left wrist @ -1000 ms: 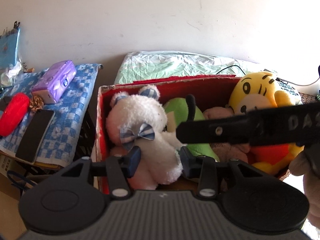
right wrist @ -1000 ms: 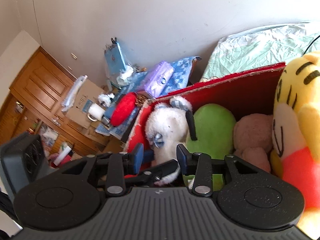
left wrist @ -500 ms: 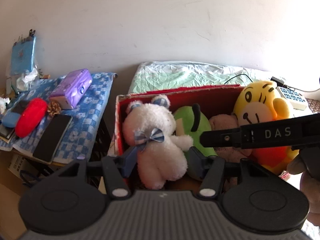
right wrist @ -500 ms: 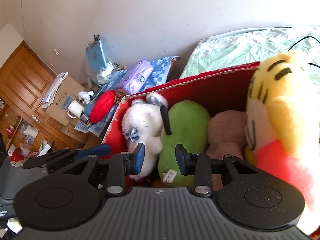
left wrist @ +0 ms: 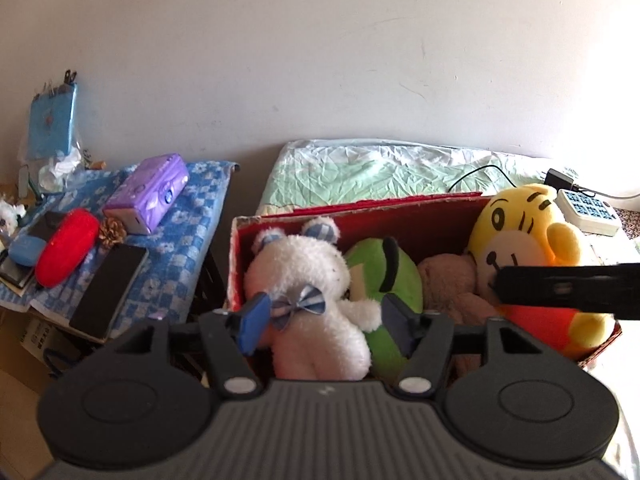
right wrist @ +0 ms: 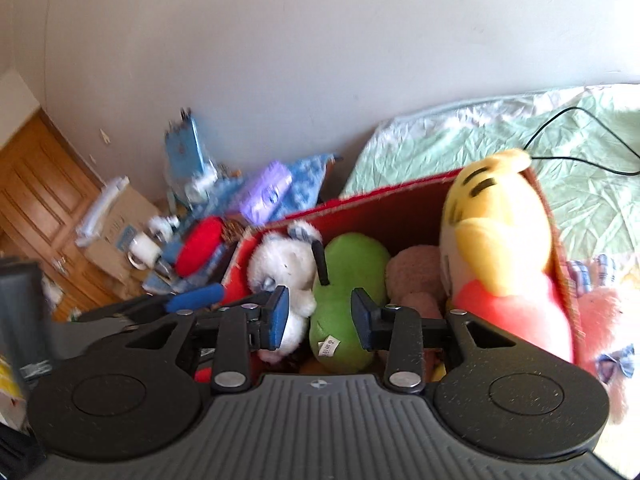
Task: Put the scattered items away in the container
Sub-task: 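Open the right gripper and raise it out of the box, then move the right gripper toward the pink bunny plush on the bed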
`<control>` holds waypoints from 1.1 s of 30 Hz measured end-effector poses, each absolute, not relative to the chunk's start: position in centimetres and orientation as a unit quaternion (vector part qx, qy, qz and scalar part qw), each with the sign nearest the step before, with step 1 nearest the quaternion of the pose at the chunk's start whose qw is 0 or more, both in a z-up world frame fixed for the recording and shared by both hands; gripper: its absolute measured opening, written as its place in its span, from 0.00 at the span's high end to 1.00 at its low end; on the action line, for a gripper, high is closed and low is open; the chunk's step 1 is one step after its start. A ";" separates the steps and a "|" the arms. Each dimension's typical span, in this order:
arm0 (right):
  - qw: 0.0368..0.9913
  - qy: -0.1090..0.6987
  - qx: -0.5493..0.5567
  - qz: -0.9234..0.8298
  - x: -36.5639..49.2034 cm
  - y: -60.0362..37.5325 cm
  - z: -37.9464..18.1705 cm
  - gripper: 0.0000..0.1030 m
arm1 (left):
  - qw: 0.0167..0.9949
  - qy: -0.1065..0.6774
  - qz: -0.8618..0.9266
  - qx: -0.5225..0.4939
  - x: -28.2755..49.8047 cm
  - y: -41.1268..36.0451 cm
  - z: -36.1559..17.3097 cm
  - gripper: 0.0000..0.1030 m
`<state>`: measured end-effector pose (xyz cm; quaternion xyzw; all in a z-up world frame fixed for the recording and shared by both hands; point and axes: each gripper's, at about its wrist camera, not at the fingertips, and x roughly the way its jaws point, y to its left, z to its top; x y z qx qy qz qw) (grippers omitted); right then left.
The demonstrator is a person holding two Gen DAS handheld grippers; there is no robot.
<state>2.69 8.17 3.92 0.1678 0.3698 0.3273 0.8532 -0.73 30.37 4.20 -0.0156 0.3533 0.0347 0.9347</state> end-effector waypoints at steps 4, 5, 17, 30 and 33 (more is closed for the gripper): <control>0.859 0.346 0.197 0.322 1.6 5.3 4.4 0.61 | 0.939 0.340 0.046 -0.003 -1.2 29.2 5.1 0.08; 0.859 0.344 0.202 0.321 1.5 4.6 4.4 0.61 | 0.941 0.335 0.048 -0.002 -1.4 28.9 5.3 0.05; 0.858 0.343 0.193 0.331 2.3 -4.1 4.5 0.60 | 0.941 0.332 0.024 -0.056 -3.6 22.0 8.2 0.11; 0.826 0.435 0.189 0.304 5.4 -13.2 -0.2 0.54 | 0.937 0.335 -0.098 -0.017 -6.2 5.9 6.2 0.16; 0.808 0.461 0.191 0.314 6.6 -14.2 -1.2 0.54 | 0.929 0.348 -0.123 0.012 -5.7 2.7 4.6 0.19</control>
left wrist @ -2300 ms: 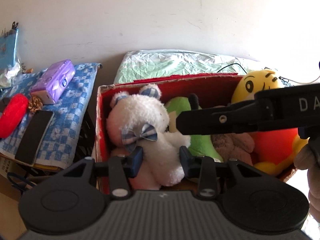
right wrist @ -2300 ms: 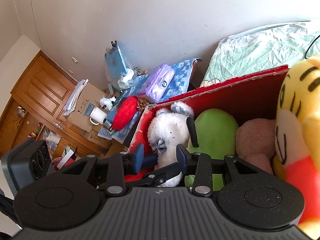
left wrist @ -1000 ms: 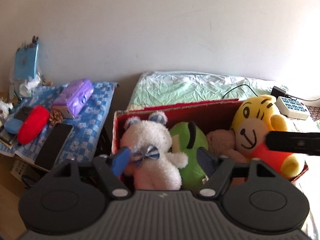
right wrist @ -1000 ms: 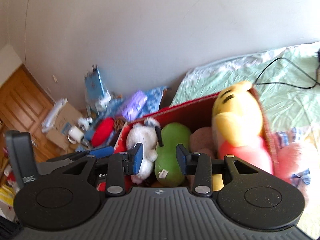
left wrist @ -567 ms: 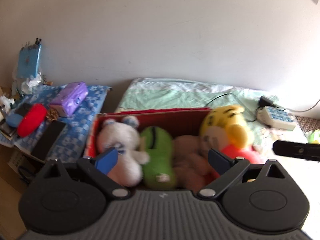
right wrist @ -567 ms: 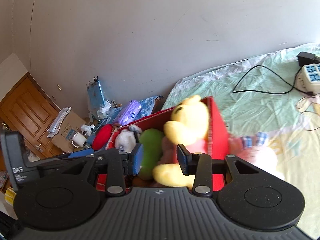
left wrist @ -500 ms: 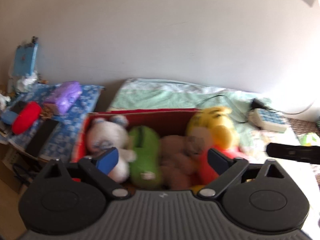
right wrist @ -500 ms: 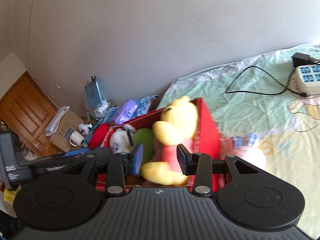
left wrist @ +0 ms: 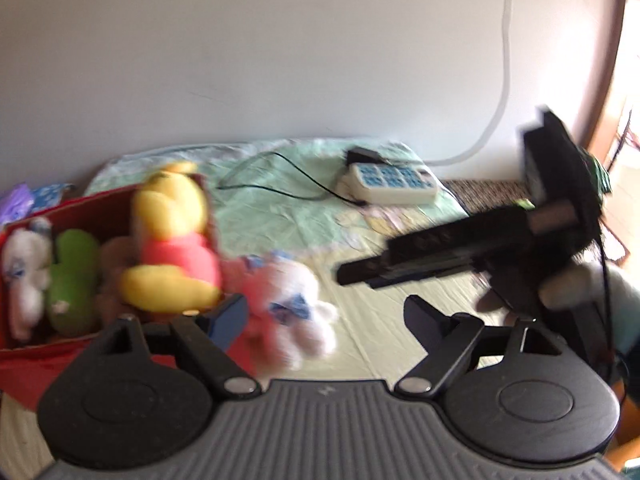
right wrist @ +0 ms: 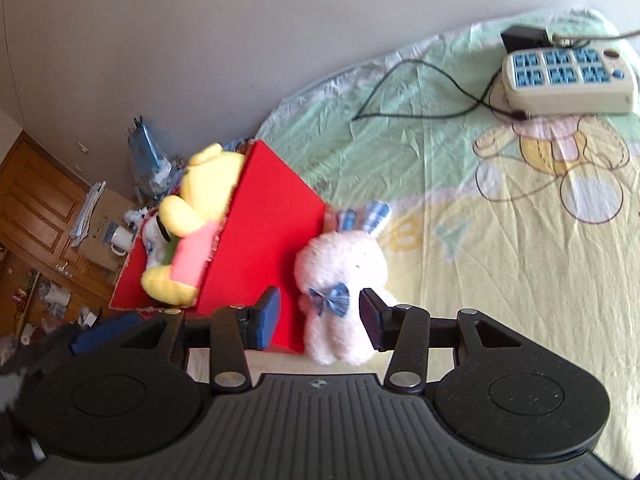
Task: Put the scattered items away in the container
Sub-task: 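Move the right gripper toward the pink bunny plush on the bed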
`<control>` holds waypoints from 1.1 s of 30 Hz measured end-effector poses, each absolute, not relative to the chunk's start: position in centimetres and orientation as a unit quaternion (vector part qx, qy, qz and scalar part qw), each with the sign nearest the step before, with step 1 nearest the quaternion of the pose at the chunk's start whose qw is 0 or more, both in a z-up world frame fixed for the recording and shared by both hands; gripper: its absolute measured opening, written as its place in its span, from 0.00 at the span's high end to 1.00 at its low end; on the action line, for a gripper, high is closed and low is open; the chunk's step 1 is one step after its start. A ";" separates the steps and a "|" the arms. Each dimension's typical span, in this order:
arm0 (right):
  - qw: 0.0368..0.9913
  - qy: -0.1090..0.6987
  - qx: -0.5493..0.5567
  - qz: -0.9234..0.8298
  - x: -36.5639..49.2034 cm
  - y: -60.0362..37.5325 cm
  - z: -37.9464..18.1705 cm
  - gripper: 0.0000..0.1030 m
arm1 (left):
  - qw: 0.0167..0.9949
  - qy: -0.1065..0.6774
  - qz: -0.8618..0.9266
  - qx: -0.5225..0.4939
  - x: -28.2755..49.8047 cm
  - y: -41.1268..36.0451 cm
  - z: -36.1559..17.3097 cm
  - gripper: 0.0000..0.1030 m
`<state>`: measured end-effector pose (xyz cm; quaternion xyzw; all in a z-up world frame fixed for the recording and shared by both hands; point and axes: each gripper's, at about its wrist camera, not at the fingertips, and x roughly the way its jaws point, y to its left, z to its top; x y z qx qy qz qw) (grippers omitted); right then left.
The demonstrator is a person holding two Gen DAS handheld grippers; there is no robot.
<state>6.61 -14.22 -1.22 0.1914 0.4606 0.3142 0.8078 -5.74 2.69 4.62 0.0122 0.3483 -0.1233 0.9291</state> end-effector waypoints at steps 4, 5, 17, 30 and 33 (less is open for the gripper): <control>0.785 0.487 0.185 0.335 8.2 -14.7 -3.0 0.53 | 0.924 0.366 -0.101 0.054 -4.3 0.0 1.4 0.20; 0.776 0.495 0.186 0.342 8.7 -14.8 -3.4 0.53 | 0.922 0.372 -0.093 0.056 -3.9 -0.3 0.5 0.20; 0.723 0.538 0.132 0.412 12.5 -11.4 -7.1 0.50 | 0.911 0.408 -0.031 0.055 -1.4 -0.6 -5.6 0.18; 0.715 0.539 0.166 0.414 12.5 -12.9 -9.1 0.76 | 0.895 0.444 -0.027 0.044 0.7 -0.1 -7.2 0.26; 0.723 0.533 0.168 0.406 11.7 -14.2 -8.7 0.80 | 0.892 0.446 -0.055 0.053 0.3 -1.3 -6.9 0.26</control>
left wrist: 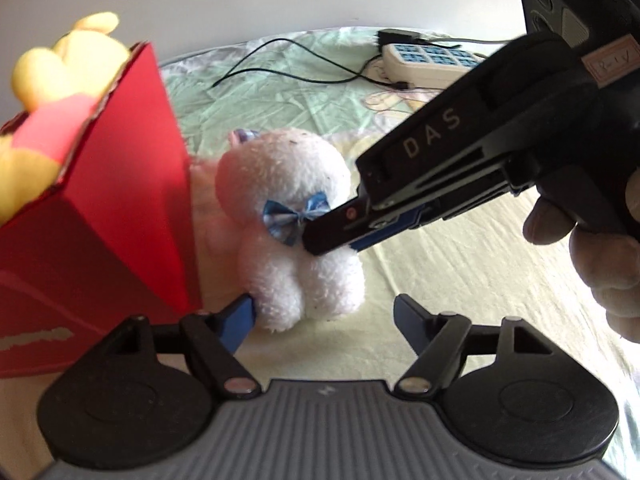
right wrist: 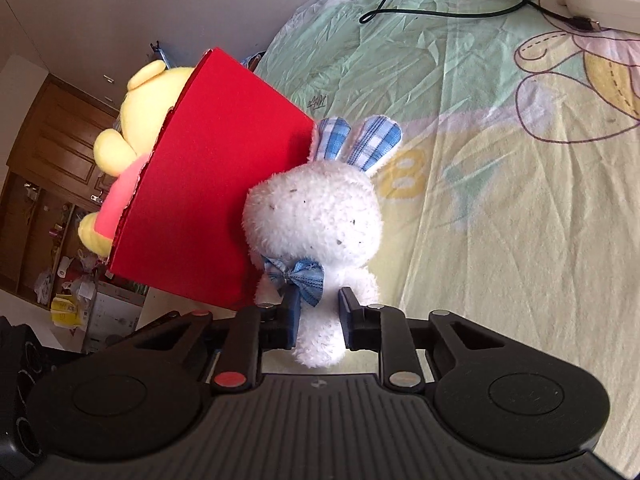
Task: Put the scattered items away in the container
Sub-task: 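Move the right gripper toward the pink bunny plush on the bed, then close the right gripper on the pink bunny plush's body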
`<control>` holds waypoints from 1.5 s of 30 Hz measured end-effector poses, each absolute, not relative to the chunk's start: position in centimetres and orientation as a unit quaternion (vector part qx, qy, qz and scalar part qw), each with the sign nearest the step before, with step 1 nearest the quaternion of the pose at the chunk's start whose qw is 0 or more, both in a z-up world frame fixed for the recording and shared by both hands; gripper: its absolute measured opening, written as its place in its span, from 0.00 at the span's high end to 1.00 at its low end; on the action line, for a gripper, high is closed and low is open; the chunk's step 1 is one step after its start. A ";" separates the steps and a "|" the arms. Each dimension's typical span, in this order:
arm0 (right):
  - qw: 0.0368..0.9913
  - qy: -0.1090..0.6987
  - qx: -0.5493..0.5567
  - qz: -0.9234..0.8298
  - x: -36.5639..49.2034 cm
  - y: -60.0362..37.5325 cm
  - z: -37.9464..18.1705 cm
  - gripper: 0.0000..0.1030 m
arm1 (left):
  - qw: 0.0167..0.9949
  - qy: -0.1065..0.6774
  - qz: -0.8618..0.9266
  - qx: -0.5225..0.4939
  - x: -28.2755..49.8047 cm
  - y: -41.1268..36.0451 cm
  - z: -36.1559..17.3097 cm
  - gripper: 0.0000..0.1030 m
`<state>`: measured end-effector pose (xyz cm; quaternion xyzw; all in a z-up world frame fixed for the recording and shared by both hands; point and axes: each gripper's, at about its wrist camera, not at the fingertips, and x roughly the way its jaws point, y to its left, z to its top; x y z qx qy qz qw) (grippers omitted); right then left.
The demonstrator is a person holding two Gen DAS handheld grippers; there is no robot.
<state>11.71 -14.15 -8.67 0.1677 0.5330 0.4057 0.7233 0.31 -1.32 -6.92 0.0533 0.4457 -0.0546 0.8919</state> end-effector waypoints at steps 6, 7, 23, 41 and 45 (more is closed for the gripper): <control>0.727 0.542 0.184 0.379 10.1 -18.1 -8.7 0.99 | 0.884 0.442 -0.132 0.078 -1.5 -4.3 -6.5 0.23; 0.727 0.546 0.183 0.374 9.8 -18.5 -8.9 0.97 | 0.882 0.441 -0.144 0.082 -1.8 -4.6 -6.4 0.23; 0.765 0.478 0.184 0.391 14.1 -15.2 -5.2 0.42 | 0.896 0.439 -0.056 -0.024 0.8 0.3 -4.5 0.10; 0.692 0.541 0.214 0.427 15.4 -16.4 -9.1 0.46 | 0.871 0.461 -0.168 -0.023 0.9 -3.2 -6.6 0.08; 0.697 0.538 0.222 0.420 15.1 -17.5 -8.9 0.43 | 0.872 0.457 -0.173 -0.023 0.5 -2.2 -6.0 0.07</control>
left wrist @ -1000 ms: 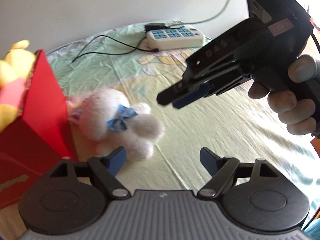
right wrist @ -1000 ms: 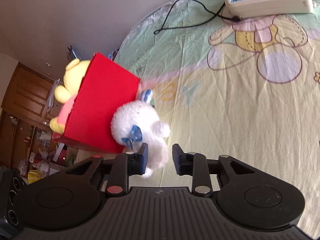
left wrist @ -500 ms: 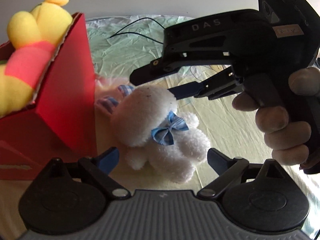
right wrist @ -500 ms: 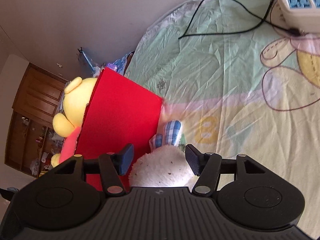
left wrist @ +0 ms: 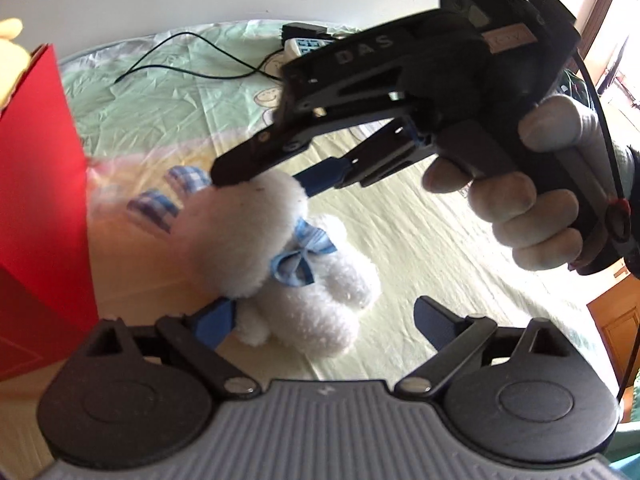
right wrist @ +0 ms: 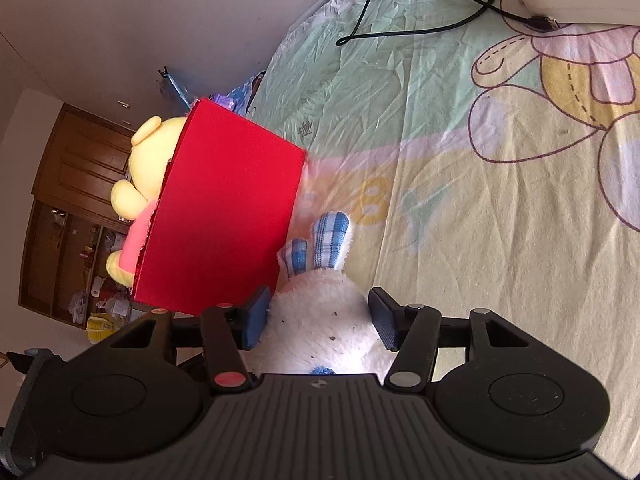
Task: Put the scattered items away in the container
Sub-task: 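Close the right gripper on the pink bunny plush's body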
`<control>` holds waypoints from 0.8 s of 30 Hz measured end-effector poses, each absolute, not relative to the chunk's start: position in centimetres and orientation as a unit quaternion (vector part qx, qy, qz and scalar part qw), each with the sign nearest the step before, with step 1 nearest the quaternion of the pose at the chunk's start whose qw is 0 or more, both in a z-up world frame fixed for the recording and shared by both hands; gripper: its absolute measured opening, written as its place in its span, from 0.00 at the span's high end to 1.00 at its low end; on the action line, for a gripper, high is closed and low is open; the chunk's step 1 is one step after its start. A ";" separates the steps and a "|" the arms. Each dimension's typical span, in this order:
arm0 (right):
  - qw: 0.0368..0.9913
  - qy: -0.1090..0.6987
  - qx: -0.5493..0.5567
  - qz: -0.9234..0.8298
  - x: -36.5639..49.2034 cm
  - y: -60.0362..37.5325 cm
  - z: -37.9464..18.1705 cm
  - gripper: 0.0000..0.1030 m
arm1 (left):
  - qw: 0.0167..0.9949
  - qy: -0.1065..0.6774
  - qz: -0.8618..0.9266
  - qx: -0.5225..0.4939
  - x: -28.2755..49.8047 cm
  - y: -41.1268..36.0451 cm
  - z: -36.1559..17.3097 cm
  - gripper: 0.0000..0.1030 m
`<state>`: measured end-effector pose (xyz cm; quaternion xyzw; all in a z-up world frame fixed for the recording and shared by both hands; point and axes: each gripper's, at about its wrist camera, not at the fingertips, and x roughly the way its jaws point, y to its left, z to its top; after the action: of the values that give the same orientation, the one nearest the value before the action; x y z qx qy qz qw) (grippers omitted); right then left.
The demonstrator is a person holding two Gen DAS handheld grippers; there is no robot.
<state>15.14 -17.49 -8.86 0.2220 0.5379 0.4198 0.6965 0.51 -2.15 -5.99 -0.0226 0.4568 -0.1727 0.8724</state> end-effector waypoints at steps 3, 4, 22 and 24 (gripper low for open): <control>0.707 0.524 0.239 0.410 15.2 -18.0 -8.2 0.42 | 0.875 0.454 -0.154 -0.064 0.9 0.4 -5.1 0.04; 0.708 0.521 0.247 0.407 15.3 -18.1 -8.1 0.42 | 0.875 0.454 -0.147 -0.082 1.1 1.2 -4.9 0.04; 0.702 0.543 0.232 0.398 13.5 -17.9 -7.9 0.48 | 0.866 0.448 -0.168 -0.146 2.3 1.2 -4.8 0.31; 0.711 0.526 0.242 0.399 12.8 -18.9 -6.8 0.49 | 0.878 0.429 -0.175 -0.124 1.5 0.4 -3.4 0.32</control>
<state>12.78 -18.86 -6.85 0.2421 0.5258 0.3995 0.7109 1.47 0.44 -3.40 -0.1241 0.4288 -0.1751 0.8775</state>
